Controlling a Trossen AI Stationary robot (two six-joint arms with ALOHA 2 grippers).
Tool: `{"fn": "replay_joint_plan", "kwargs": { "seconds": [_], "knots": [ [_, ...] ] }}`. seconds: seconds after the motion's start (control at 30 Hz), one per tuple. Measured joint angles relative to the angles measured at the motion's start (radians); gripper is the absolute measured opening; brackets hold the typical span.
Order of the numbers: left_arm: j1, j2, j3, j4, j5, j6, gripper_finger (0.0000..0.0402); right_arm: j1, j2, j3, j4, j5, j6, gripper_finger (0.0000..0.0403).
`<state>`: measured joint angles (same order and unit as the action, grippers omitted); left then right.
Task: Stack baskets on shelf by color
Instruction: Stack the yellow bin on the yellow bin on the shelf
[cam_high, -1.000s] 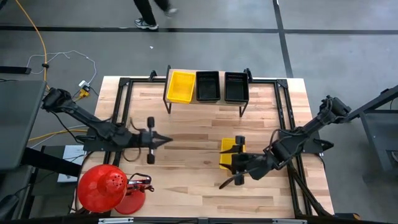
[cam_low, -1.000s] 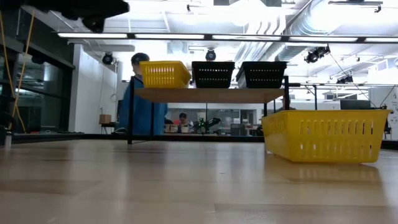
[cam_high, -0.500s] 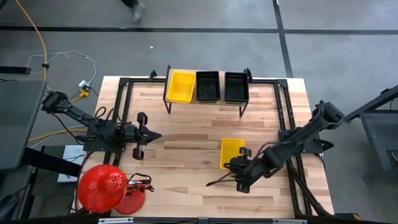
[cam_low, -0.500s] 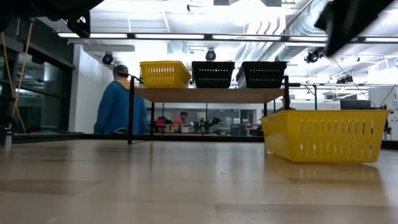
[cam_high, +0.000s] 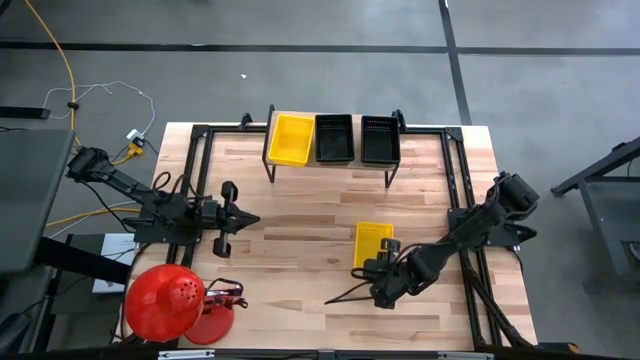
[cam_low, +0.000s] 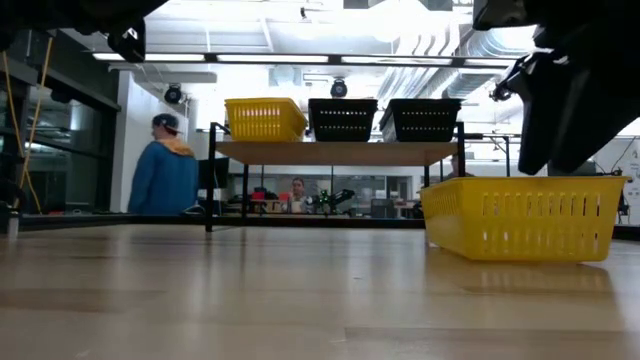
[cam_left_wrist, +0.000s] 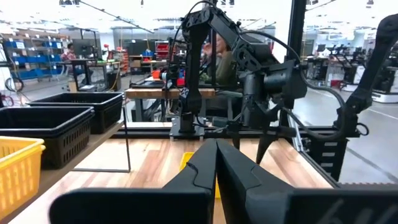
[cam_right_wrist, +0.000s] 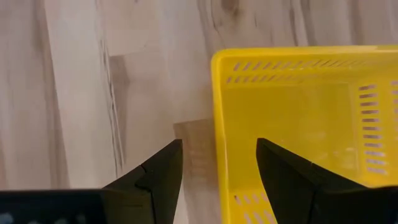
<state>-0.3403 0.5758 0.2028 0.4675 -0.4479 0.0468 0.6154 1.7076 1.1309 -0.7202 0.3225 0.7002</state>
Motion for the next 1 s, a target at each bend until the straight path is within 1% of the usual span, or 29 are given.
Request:
{"fn": "replay_joint_plan", "kwargs": {
  "seconds": [0.2,0.37,0.53,0.6,0.7,0.77,0.87,0.9,0.93,1.0],
  "knots": [
    [0.0,0.0,0.0,0.0,0.024,-0.01,0.0,0.0,0.039,0.0,0.023,-0.011,-0.007,0.0192],
    [0.0,0.0,0.0,-0.006,0.024,-0.018,0.0,0.0,0.07,0.0,0.034,0.049,-0.042,0.0192],
    [0.0,0.0,0.0,-0.008,0.024,-0.018,0.0,0.0,0.074,0.0,0.035,0.062,-0.054,0.0192],
    [0.0,0.0,0.0,-0.008,0.024,-0.018,0.0,0.001,0.074,0.0,0.029,0.062,-0.054,0.0184],
    [0.0,0.0,0.0,-0.008,0.024,-0.02,0.0,0.001,0.074,0.0,0.007,0.05,-0.053,0.0145],
    [0.0,0.0,0.0,-0.008,0.024,-0.019,0.0,0.001,0.074,0.0,0.005,0.048,-0.054,0.0104],
    [0.0,0.0,0.0,-0.008,0.024,-0.02,0.0,0.001,0.074,0.0,0.002,0.036,-0.071,0.0031],
    [0.0,0.0,0.0,-0.008,0.024,-0.019,0.0,0.001,0.074,0.0,0.002,0.031,-0.078,0.0016],
    [0.0,0.0,0.0,-0.008,0.024,-0.019,0.0,0.001,0.074,0.0,0.002,0.029,-0.081,0.001],
    [0.0,0.0,0.0,-0.008,0.024,-0.021,0.0,0.001,0.071,0.005,-0.004,0.025,-0.088,0.0015]
  ]
}}
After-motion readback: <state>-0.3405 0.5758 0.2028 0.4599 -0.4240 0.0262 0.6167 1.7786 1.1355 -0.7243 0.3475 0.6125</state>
